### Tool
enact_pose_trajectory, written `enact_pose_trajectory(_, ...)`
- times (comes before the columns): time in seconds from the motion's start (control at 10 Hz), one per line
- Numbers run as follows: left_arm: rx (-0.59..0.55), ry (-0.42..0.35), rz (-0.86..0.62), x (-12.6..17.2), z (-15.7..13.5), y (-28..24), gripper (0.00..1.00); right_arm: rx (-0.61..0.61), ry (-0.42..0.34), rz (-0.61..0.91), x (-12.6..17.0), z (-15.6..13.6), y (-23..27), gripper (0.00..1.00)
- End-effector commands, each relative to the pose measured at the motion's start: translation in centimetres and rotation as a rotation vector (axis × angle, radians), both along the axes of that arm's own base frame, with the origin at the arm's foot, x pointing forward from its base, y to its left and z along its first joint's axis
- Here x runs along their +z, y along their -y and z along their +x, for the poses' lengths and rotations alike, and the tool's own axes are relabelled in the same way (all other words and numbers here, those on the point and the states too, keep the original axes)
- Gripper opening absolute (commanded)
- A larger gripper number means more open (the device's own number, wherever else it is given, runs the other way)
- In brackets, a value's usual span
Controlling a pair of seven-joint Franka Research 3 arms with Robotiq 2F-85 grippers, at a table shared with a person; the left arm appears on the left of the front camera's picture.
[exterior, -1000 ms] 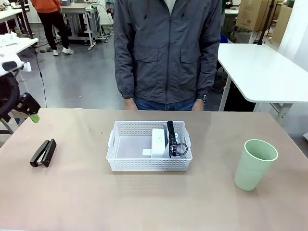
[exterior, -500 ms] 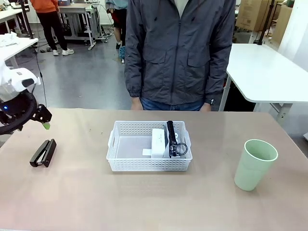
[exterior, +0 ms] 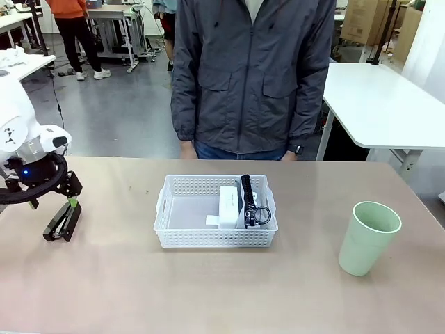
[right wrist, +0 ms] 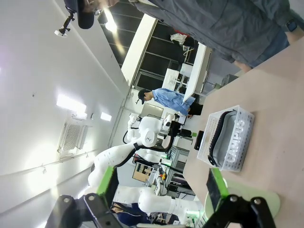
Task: Efficiently arrange items inside the basket to fit them all.
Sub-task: Pick up the Stapler and place it inside the Organizing basket.
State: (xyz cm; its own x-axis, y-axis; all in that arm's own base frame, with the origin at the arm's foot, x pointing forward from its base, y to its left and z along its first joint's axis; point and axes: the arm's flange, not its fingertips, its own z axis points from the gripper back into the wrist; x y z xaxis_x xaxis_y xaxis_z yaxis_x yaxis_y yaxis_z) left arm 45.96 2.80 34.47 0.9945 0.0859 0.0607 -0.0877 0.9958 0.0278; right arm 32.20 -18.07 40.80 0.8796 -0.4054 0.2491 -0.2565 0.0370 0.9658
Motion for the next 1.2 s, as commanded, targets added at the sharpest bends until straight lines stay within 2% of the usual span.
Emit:
enact_pose_trajectory(0.0,0.003,-0.072,-0.026,0.0,0.8,-0.6,1.00,0.008,0.010,-0.006,0.2,-0.3,0.1,1.00)
enact_pose_trajectory(0.6,-0.015,-0.180,-0.054,-3.2,2.0,-0.5,1.00,0.008,0.010,-0.006,0.2,-0.3,0.1,1.00)
enact_pose_trajectory(1.1,-0.058,-0.203,-0.090,-3.8,2.3,-0.2,1.00,0.008,0.010,-0.006,0.2,-0.3,0.1,1.00)
